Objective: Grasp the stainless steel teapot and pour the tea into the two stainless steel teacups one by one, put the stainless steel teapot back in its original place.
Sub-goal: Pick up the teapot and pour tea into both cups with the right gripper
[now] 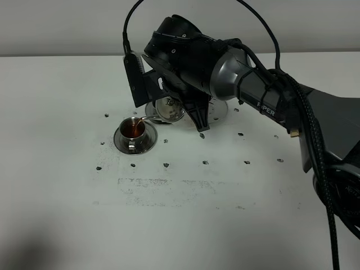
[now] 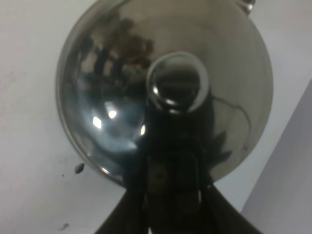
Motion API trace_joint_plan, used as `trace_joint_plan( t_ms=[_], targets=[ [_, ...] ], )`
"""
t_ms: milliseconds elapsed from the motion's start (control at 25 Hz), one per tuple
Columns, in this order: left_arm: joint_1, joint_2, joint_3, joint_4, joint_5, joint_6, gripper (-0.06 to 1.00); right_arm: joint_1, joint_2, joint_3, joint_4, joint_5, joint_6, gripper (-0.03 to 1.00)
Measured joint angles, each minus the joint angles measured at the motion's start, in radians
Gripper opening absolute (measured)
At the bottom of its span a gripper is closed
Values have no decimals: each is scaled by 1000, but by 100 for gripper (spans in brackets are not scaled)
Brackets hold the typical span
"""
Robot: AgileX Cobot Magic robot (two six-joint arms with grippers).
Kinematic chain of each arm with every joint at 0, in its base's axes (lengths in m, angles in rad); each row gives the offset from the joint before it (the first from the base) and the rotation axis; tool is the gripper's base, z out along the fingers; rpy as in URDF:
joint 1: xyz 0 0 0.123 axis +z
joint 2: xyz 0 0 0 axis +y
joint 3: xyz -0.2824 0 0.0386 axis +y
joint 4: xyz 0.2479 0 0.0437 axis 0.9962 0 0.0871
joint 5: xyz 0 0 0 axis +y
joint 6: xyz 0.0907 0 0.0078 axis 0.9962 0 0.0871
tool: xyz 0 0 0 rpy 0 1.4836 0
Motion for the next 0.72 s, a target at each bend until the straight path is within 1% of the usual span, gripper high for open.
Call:
trace_joint_plan(
  t_ms=[440, 720],
  targets=[
    [0, 0, 0, 0, 0, 0, 24, 7, 0, 0, -52, -4, -7, 23],
    [0, 0, 0, 0, 0, 0, 24, 11, 0, 0, -61, -6, -10, 23]
  ],
)
